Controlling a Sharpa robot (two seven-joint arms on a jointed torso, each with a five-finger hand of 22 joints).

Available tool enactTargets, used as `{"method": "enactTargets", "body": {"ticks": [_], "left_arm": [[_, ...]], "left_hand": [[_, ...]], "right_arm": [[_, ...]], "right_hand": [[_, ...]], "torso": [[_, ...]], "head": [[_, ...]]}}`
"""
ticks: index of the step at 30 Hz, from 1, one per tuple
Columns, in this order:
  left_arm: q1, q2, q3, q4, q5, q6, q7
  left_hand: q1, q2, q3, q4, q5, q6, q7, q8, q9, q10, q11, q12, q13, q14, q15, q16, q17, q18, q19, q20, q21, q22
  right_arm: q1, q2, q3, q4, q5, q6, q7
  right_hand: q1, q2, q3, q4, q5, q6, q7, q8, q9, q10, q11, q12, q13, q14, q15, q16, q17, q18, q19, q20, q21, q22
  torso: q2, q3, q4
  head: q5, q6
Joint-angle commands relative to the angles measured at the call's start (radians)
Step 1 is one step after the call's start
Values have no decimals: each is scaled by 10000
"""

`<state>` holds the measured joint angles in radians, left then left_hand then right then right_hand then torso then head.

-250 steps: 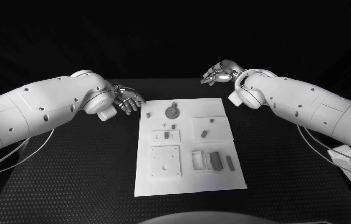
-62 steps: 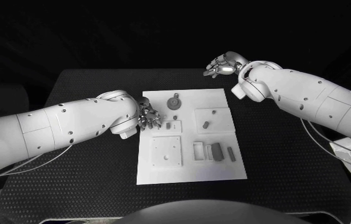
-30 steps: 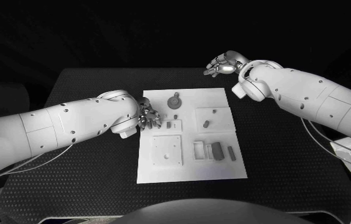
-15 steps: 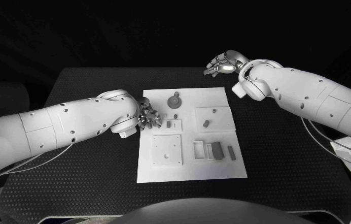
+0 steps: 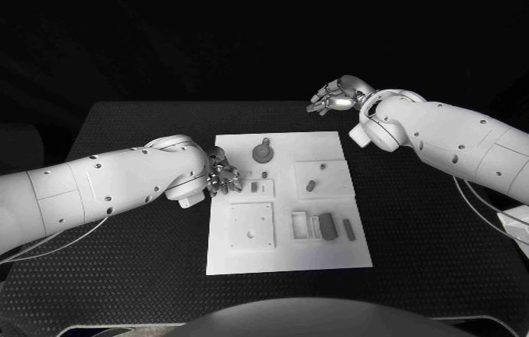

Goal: Assemble the parts on the task board

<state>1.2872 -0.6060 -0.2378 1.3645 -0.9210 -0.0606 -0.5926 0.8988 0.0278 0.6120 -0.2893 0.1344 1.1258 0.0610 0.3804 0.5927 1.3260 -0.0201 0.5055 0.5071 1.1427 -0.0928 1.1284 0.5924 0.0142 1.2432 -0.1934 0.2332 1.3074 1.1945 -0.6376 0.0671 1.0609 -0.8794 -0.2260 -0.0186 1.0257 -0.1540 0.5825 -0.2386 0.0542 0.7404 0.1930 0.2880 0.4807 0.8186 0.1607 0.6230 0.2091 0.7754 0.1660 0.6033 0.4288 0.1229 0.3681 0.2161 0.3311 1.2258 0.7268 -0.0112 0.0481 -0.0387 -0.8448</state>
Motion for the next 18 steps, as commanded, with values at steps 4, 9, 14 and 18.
{"method": "enactTargets", "body": {"ticks": [4,9,14,18], "left_arm": [[-40,-21,-27,-31,15,308,-22],[-41,-46,-26,-51,119,349,-16],[-41,-40,-25,-89,136,400,9],[-41,-11,-25,-115,142,400,9]], "left_hand": [[161,105,71,16,118,257,-174,57,505,167,-216,50,31,-11,-101,59,18,-100,-38,-69,95,273],[192,100,76,14,167,264,-181,75,527,165,-222,80,49,-12,-107,88,20,-100,-46,-74,139,274],[214,104,77,13,196,264,-185,89,548,162,-226,104,64,-14,-112,112,21,-100,-52,-79,175,274],[219,105,75,14,205,265,-186,95,558,159,-227,113,70,-15,-114,122,21,-101,-55,-81,190,274]], "right_arm": [[-7,8,2,5,-16,97,101],[-9,8,2,0,-16,98,102],[-11,7,2,1,-16,97,104],[-12,5,2,2,-16,94,105]], "right_hand": [[41,13,-30,38,-44,-57,284,35,-16,89,-4,-38,-21,-79,21,-39,11,-130,-15,-2,-53,17],[40,13,-31,39,-44,-57,284,36,-17,89,-3,-38,-26,-80,21,-39,12,-130,-14,-2,-56,20],[39,13,-32,39,-44,-58,285,37,-19,90,-3,-37,-31,-80,21,-41,12,-130,-14,-2,-59,24],[39,13,-32,40,-44,-59,285,37,-20,90,-3,-37,-34,-80,22,-41,13,-130,-13,-2,-62,26]], "torso": [[0,2,3],[0,5,-2],[3,4,-2],[4,6,0]], "head": [[5,-2],[9,-9],[5,-13],[0,-10]]}}
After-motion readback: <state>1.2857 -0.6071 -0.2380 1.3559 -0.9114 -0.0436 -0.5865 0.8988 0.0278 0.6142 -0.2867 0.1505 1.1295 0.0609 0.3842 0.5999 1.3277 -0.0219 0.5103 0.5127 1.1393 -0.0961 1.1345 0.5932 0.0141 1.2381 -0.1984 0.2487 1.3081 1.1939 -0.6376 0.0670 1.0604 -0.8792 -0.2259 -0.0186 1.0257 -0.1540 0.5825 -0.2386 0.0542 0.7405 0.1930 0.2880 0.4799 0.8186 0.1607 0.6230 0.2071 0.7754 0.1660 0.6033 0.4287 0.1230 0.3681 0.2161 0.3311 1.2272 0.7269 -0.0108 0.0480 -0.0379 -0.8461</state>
